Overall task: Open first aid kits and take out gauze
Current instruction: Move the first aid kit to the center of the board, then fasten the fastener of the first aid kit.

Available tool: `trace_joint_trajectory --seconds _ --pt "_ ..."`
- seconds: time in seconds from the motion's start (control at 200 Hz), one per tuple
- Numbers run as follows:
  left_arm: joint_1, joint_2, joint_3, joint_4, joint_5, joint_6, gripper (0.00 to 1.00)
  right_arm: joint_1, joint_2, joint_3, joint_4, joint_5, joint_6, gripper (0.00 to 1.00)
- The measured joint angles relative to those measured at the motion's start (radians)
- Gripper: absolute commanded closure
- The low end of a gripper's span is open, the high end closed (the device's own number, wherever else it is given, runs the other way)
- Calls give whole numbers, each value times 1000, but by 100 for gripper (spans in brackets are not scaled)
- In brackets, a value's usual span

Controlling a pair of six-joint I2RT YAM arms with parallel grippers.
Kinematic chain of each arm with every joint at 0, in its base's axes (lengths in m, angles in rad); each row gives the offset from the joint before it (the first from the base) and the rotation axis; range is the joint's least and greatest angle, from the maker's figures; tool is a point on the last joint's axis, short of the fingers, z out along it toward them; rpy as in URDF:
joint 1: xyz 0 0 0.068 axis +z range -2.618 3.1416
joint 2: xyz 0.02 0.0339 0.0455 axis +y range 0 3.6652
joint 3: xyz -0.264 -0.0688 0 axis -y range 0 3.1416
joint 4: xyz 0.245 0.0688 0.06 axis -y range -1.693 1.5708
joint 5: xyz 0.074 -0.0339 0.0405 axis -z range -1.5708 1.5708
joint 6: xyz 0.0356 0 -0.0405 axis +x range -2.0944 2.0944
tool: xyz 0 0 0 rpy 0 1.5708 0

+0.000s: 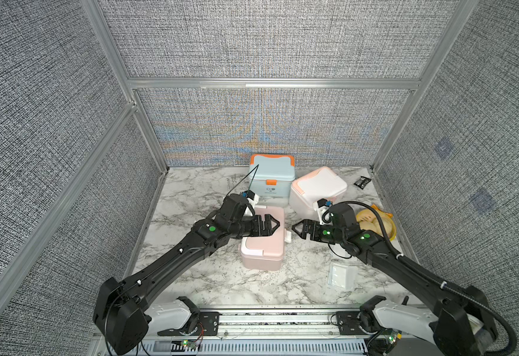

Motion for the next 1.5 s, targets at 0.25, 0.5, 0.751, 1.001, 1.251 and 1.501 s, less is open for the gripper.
trace_joint_trajectory --seconds 0.25,0.5,0.751,1.001,1.251,1.501 --pt "11 -90 -23 -25 -54 22 0 -3 253 89 148 -152 14 1" --pt "25 -111 -45 -40 -68 32 1 67 402 148 294 -235 77 1" --pt "37 -142 -76 -40 -66 34 0 116 425 175 327 -261 119 1" --pt "37 -144 -83 -36 -47 26 1 64 246 71 249 -191 118 1" --pt "37 -78 -78 -21 -8 0 0 44 191 -89 318 -220 177 1" --pt "37 -45 -93 13 3 -3 0 43 311 -165 616 -311 328 1"
